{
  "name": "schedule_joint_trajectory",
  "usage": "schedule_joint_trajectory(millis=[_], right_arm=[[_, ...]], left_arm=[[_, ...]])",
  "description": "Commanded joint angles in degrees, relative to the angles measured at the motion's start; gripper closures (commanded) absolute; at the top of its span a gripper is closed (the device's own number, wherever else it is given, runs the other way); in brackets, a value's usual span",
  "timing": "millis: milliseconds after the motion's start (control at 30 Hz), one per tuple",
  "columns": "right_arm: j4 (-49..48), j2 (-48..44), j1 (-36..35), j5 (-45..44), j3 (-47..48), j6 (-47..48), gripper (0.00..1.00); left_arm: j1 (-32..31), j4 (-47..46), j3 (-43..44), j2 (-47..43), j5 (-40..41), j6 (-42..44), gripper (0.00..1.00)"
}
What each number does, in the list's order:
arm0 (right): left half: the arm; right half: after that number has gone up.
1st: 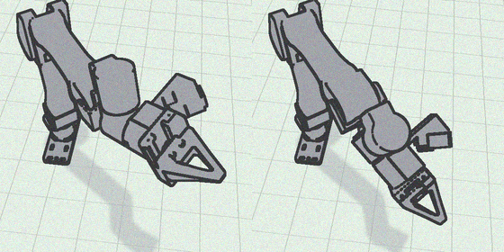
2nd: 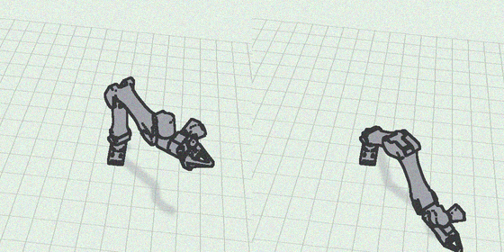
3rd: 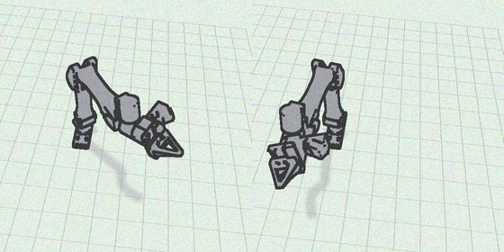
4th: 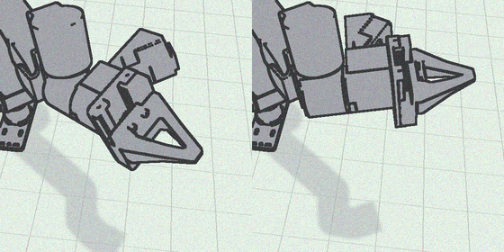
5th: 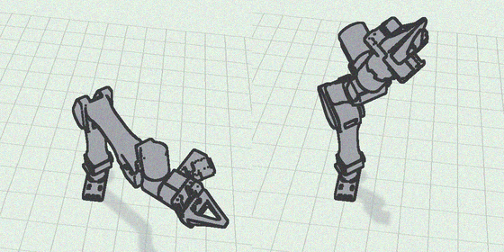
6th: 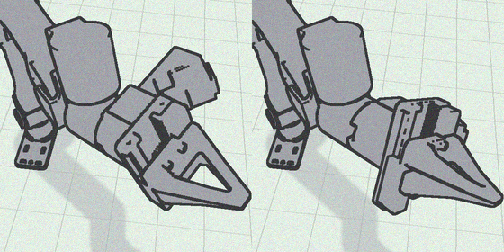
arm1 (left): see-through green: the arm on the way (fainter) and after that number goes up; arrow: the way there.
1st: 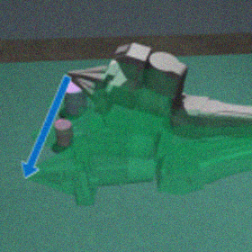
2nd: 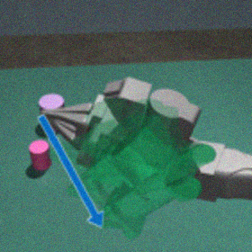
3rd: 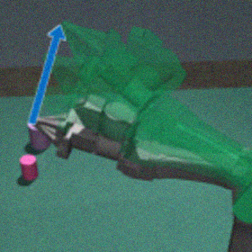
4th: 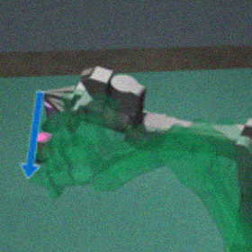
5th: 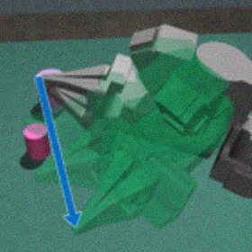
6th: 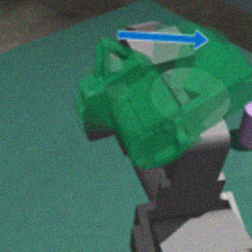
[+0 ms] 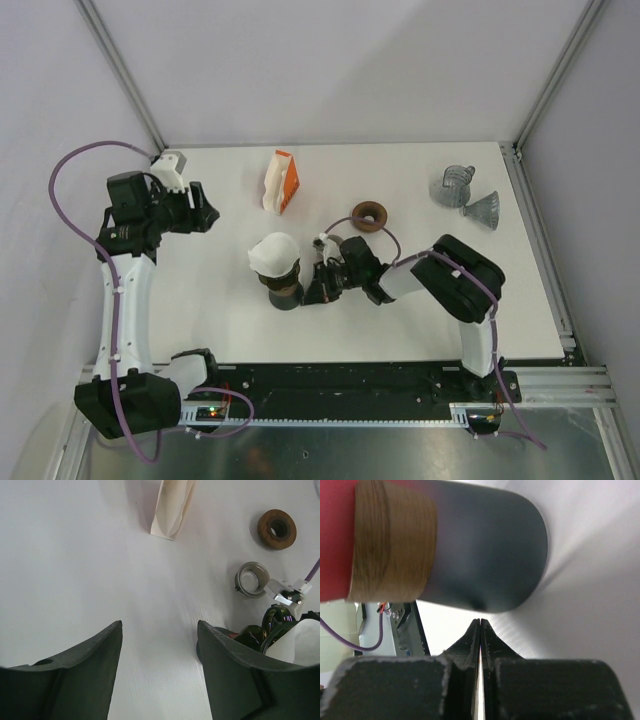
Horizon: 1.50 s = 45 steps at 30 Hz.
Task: Place the coffee filter in the dripper
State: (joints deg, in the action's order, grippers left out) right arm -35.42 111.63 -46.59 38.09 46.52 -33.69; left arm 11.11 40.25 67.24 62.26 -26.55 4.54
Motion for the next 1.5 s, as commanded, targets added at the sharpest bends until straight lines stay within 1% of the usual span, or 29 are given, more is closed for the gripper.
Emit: schedule_joint_trajectory(millis=[0,300,500,833,1033,1100,1300,1467], right_arm=[[-6.14,3.48,-0.49,2.11,4.27,-2.6,1.0],[-5.42,10.85,-1.51,3.19,14.08,-4.34,1.0],[-3.79,15.17,-1.85,3.05,20.8,-5.15,1.0],[2.31,22.93,-3.6,1.78,33.6,-4.38,1.0],[10.12,28.58,-4.68,1.48,46.74,-2.36,1.0],[11.43,29.7,-4.77,1.47,49.13,-2.28,1.0],[12.7,29.65,-4.56,1.36,49.83,-2.0,1.0],[12.98,25.54,-4.15,0.77,44.55,-0.38,1.0]], left_arm=[[0.9,-1.91,0.03,-0.77,0.11,0.91,0.33],[1.31,-1.9,0.85,-0.92,0.31,0.88,0.33],[1.64,-1.92,2.11,-1.36,2.34,1.56,0.33],[1.95,-1.91,5.77,-1.43,4.07,1.64,0.32],[1.99,-1.93,6.85,-1.46,2.33,1.3,0.32],[1.94,-1.86,6.87,-1.51,2.08,1.27,0.32],[1.98,-1.91,6.51,-1.56,1.59,1.48,0.31],[1.98,-1.93,6.6,-1.12,-0.57,1.38,0.31]])
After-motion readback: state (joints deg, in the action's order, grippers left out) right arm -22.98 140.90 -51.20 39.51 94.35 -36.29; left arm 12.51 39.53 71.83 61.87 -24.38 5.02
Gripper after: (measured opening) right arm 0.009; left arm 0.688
